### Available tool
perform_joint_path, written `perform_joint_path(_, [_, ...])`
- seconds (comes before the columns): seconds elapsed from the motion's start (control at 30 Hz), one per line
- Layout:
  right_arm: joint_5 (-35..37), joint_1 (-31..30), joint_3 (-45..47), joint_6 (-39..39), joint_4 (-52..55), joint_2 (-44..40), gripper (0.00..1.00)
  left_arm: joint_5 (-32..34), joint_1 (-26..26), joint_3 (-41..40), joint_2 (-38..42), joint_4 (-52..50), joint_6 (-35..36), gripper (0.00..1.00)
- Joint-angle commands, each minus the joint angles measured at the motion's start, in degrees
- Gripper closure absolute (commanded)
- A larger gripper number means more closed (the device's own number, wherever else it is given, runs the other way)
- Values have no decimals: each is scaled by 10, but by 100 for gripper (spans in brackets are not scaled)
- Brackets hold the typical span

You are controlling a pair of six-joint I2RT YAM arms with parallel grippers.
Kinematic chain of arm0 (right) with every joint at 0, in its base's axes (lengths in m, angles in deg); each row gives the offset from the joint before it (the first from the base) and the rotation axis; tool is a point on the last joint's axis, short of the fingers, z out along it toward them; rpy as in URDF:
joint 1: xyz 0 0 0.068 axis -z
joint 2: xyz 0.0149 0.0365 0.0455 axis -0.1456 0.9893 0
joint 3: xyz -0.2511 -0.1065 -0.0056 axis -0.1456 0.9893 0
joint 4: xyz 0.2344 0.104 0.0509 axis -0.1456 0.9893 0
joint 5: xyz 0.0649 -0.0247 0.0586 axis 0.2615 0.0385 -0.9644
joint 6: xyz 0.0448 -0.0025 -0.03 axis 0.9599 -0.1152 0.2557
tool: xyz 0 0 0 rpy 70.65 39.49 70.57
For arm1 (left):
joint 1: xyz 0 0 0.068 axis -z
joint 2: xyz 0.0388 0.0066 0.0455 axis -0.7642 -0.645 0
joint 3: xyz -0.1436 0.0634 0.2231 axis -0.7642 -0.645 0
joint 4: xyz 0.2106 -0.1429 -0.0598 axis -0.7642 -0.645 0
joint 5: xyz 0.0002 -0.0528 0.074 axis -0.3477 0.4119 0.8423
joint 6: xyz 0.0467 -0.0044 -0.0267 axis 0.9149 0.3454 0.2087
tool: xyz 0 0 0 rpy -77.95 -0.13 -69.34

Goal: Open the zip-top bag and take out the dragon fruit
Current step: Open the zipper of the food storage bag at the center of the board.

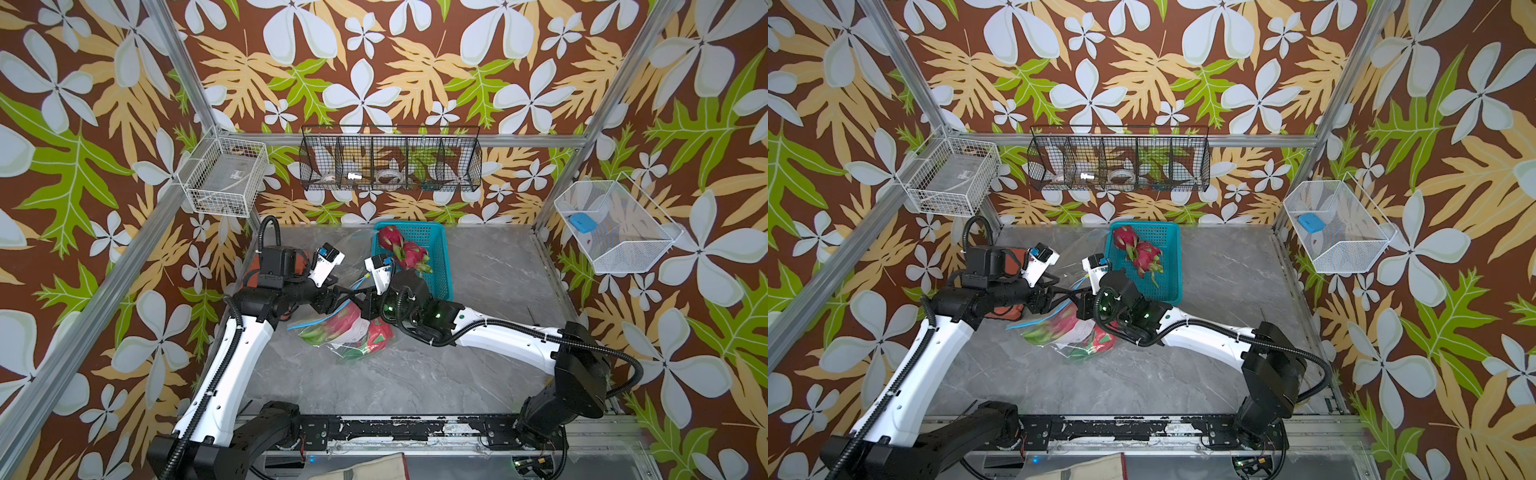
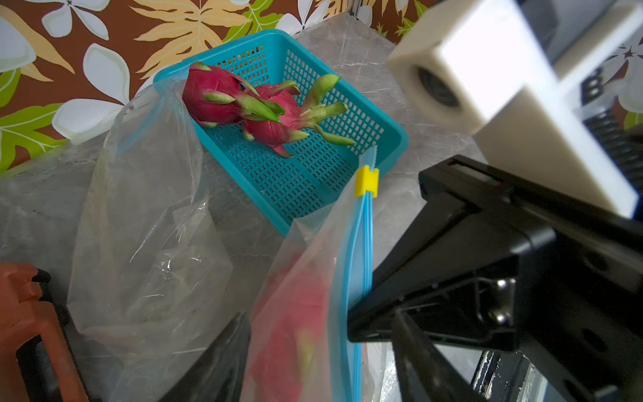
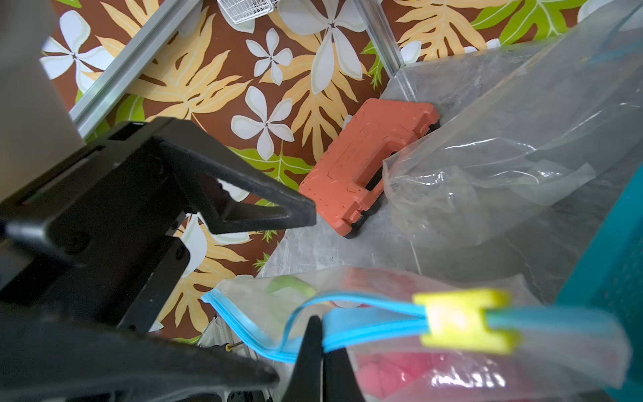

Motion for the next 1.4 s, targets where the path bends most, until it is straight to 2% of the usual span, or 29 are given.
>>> perform_joint_path(0.0, [12,-1,4,-11,-6,-8,100,9,1,-2,9,-22,30,49])
perform_joint_path(0.07, [14,-1,7,-12,-7,-12,100,35,1,-19,20,-23,45,59])
perform_joint_path(0.13, [14,0,9,-12,-8,-16,100,49,1,-36,26,-25,57,62])
perform_joint_path(0.47, [15,-11,-2,-30,5,-16,100,49,1,-41,12,0,28,66])
perform_joint_path(0.5, [13,-11,-3,-30,5,-16,100,49,1,-39,12,1,29,70])
perform_joint_path(0.63, [11,-12,-11,-38,18,-15,100,83,1,-42,15,15,31,95])
perform_joint_path(0.7, [14,-12,-16,-48,34,-17,100,121,1,-43,22,23,51,100])
perform_joint_path(0.8, [17,-12,-15,-59,55,-23,100,201,1,-50,41,48,101,100])
perform_joint_path(0.93, [22,-12,-7,-72,86,-32,100,276,1,-39,54,62,181,100])
perform_joint_path(1.1, [24,-12,10,-86,94,-54,100,344,1,25,52,77,271,100])
perform_joint_path(1.27, [11,-11,-20,-96,94,-49,100,383,1,116,43,41,311,100])
perform_joint_path(1.37, [-11,-5,-46,-100,88,-30,100,378,1,161,41,-5,310,100])
